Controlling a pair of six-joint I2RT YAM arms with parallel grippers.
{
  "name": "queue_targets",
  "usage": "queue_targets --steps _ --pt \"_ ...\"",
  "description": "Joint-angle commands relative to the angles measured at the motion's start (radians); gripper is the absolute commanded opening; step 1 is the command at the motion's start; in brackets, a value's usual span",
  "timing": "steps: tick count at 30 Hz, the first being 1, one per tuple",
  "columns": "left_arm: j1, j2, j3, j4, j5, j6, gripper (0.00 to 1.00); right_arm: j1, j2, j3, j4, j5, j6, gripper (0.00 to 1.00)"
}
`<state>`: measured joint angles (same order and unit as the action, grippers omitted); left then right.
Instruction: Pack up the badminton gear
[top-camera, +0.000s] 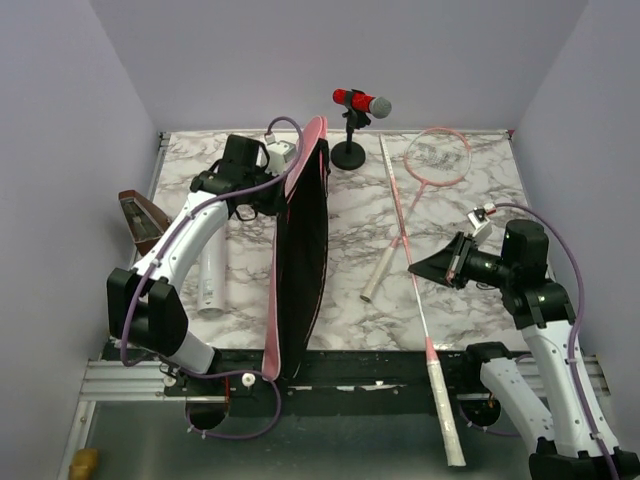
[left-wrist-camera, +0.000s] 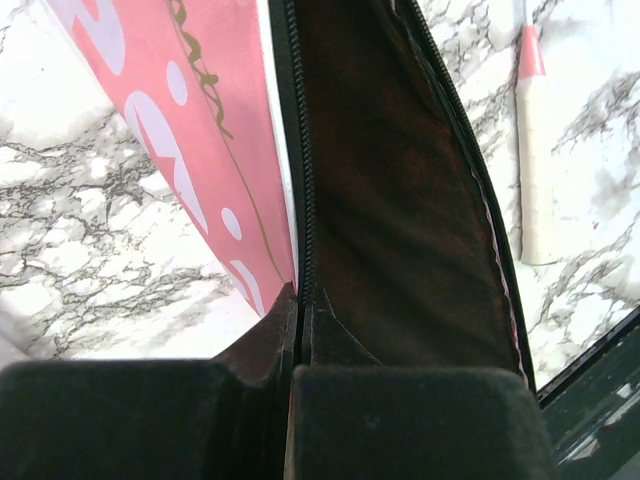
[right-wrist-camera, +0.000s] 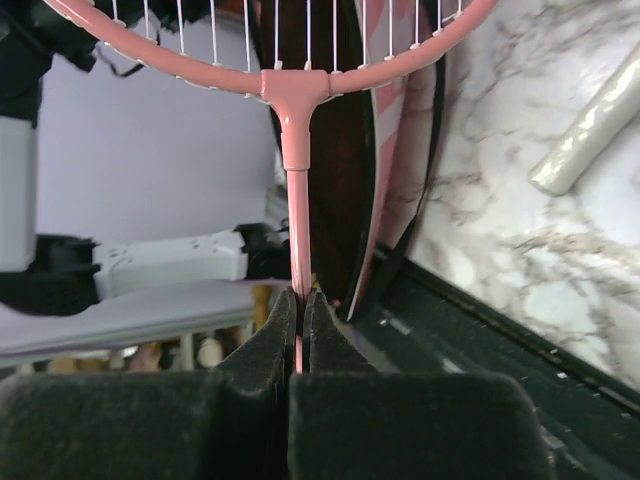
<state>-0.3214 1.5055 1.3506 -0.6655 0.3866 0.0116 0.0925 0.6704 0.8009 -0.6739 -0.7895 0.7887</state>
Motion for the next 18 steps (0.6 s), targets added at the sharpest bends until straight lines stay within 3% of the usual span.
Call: queue_targets --steps 1,12,18 --pt "0.047 0.031 0.076 0.044 0.058 -0.079 0.0 0.015 -0.012 -0.029 0.109 -0.215 0.161 0.01" --pt "0.074 0.045 0.101 0.073 0.035 -0.125 0.0 0.088 0.021 -0.097 0.496 -0.281 0.487 0.01" --pt "0.081 0.082 0.123 0.086 0.052 -0.151 0.0 0.336 0.121 -0.124 0.664 -0.128 0.556 0.01"
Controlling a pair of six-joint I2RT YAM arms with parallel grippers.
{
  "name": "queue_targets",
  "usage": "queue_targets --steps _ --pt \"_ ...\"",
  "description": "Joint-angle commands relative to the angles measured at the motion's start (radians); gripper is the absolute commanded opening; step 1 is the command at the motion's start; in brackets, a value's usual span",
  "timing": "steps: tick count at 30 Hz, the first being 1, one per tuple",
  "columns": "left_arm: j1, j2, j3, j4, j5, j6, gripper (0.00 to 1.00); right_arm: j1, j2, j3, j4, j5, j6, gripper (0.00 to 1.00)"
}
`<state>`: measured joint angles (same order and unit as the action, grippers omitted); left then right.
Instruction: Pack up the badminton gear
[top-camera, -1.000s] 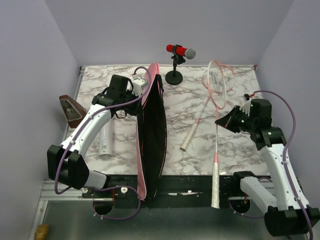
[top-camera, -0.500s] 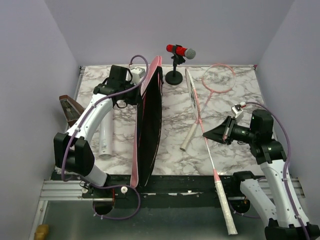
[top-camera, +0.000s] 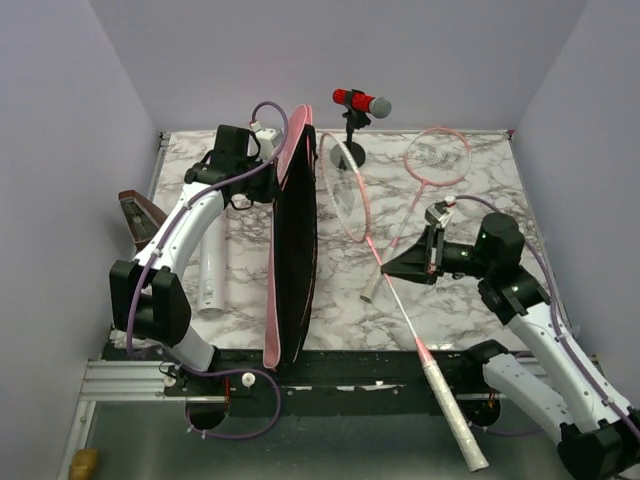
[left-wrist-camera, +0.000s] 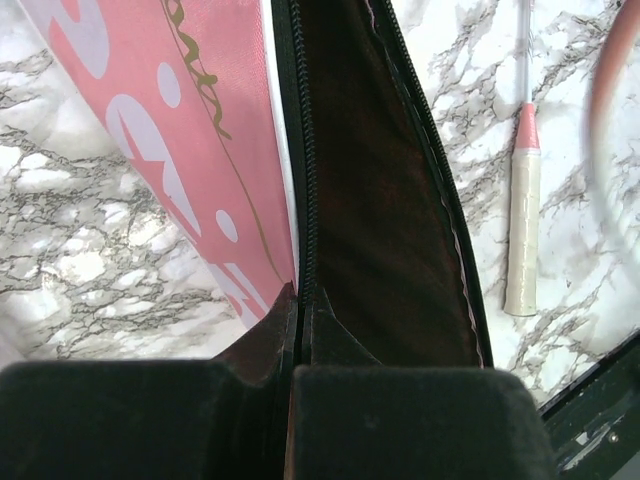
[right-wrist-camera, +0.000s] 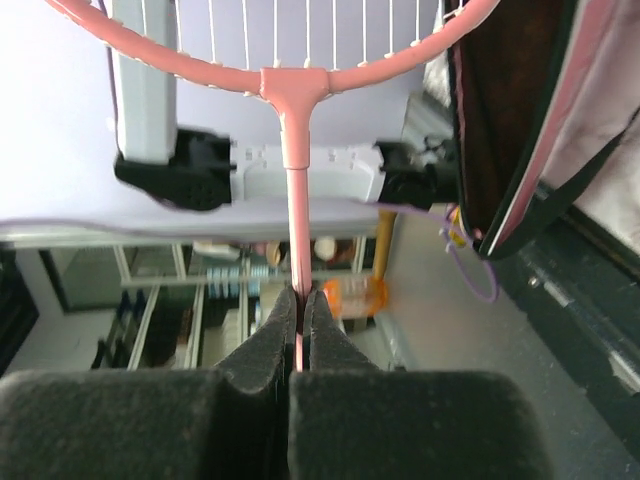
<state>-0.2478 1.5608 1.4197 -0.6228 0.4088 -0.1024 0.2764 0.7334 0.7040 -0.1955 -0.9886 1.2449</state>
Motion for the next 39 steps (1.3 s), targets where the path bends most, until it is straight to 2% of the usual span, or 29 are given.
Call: queue_targets --steps 1,4,6,11,16,19,26,39 --pt "0.007 0.033 0.062 0.046 0.031 -0.04 0.0 0.217 0.09 -0.032 0.235 0.108 0.108 0.01" --pt "0.012 0.038 0.073 0.049 0.039 -0.046 0.0 0.361 0.197 -0.014 0.3 0.203 0.102 0.01" --pt "0.018 0.031 0.07 0.048 0.042 -0.049 0.0 0.405 0.254 0.003 0.321 0.232 0.094 0.01" --pt "0.039 -0.002 0.027 0.058 0.058 -0.051 0.0 0.411 0.288 0.006 0.346 0.292 0.113 0.01" --pt "0.053 -0.024 -0.007 0.072 0.082 -0.049 0.0 0.415 0.271 -0.087 0.465 0.35 0.224 0.01" --pt "0.056 -0.033 -0.005 0.072 0.108 -0.056 0.0 0.432 0.284 -0.17 0.604 0.39 0.312 0.01" --pt "0.056 -0.061 -0.005 0.078 0.171 -0.077 0.0 0.51 0.443 -0.186 0.838 0.423 0.387 0.01" --pt "0.054 -0.102 -0.039 0.051 0.262 -0.08 0.0 0.515 0.691 -0.144 1.128 0.505 0.496 0.01"
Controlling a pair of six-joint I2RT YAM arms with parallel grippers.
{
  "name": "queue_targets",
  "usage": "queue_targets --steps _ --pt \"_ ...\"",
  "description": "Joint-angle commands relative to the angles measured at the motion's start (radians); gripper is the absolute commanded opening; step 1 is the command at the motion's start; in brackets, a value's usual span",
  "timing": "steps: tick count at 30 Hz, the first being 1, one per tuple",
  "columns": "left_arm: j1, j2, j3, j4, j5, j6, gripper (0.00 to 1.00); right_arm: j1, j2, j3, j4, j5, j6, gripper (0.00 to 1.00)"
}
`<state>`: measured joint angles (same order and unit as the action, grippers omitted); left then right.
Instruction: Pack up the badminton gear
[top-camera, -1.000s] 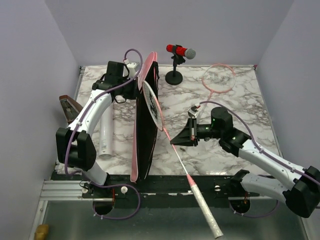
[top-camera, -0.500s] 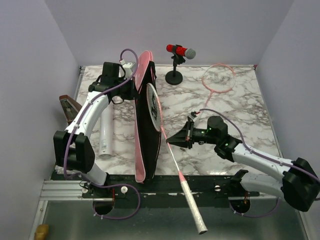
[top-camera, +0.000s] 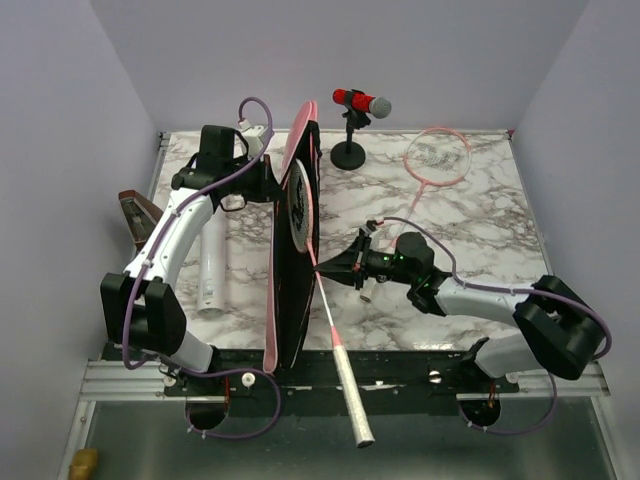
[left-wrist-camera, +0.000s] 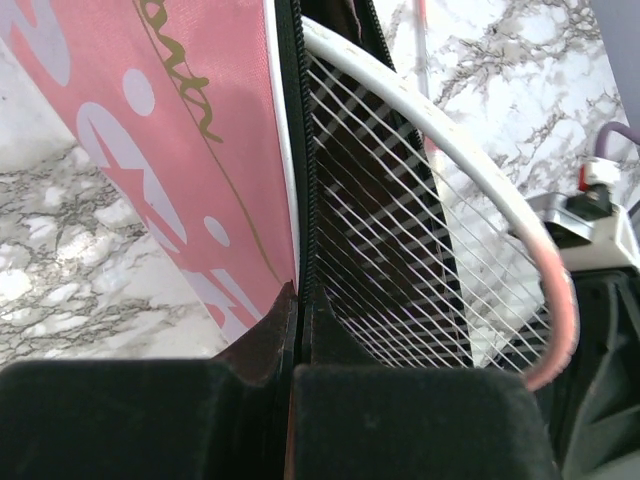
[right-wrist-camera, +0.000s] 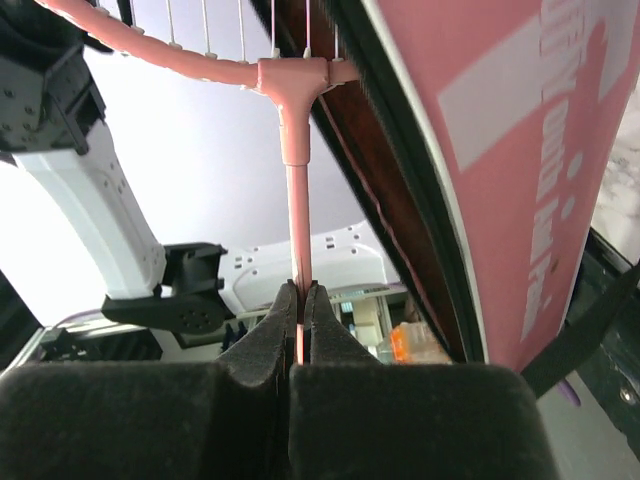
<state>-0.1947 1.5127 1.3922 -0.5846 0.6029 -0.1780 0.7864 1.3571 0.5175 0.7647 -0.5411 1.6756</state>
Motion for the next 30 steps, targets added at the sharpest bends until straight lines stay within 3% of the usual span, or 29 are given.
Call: queue_targets --steps 1,17,30 --pt "0.001 -0.055 -0.009 0.002 0.069 -0.002 0.0 0.005 0.086 0.049 0.177 0.067 0.079 0.01" --pt "-0.003 -0.083 -0.016 -0.07 0.12 0.008 0.0 0.004 0.322 0.266 0.242 0.124 0.053 0.01" --pt "-0.003 -0.115 -0.03 -0.112 0.159 0.026 0.0 -0.049 0.424 0.38 0.156 0.05 -0.02 0.01"
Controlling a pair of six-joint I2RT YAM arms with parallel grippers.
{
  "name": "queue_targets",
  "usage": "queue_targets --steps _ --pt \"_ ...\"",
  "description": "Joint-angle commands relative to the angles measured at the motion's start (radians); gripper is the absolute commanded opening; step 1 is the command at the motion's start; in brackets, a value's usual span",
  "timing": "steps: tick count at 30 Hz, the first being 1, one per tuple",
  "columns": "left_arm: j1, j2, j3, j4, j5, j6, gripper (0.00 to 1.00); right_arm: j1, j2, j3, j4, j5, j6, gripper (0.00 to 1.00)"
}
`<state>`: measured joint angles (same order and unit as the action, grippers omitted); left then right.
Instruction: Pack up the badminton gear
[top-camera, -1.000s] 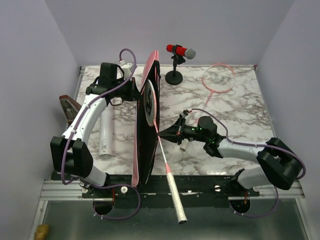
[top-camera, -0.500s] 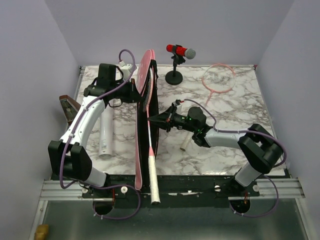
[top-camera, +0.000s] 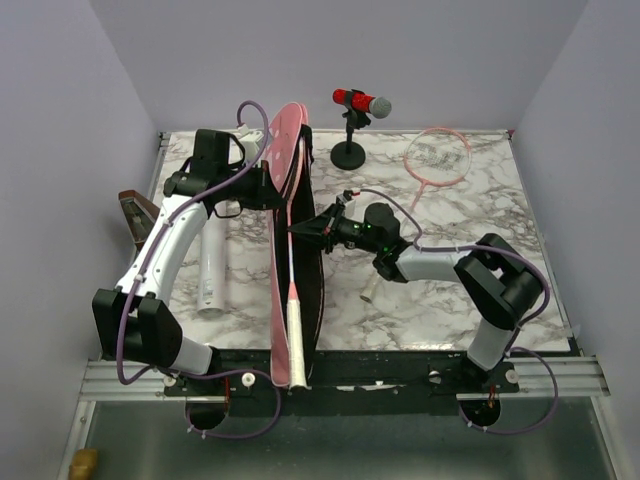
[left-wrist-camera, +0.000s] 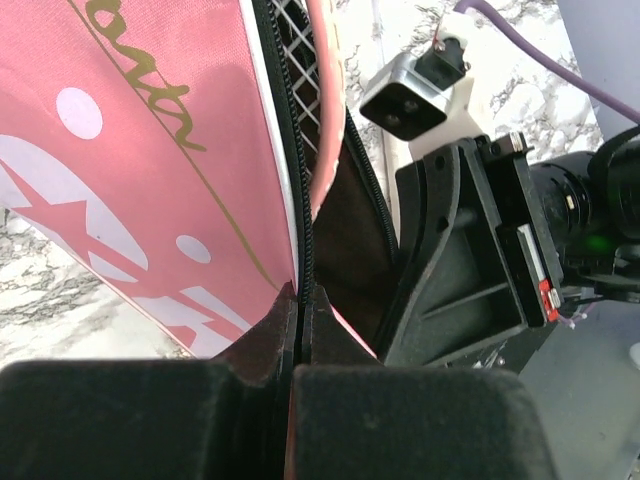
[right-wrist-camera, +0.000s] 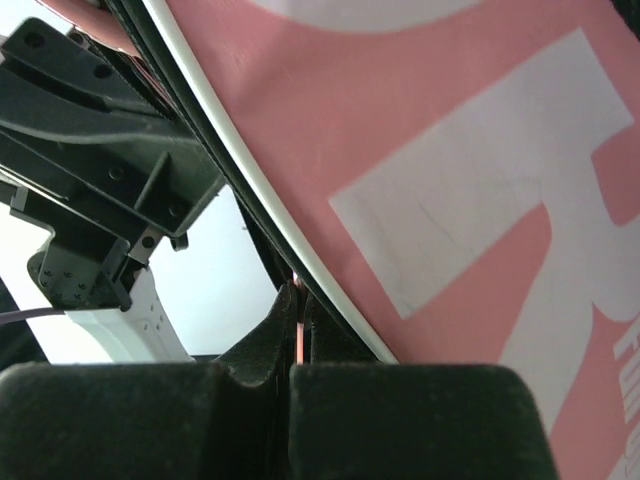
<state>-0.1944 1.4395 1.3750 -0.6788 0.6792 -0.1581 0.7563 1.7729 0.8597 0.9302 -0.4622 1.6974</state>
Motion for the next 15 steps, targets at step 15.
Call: queue_targets --steps 15 --pt "-0.043 -0.037 0.012 -0.073 0.149 0.023 0.0 -0.064 -0.027 0.193 -0.388 0.028 -0.393 0.0"
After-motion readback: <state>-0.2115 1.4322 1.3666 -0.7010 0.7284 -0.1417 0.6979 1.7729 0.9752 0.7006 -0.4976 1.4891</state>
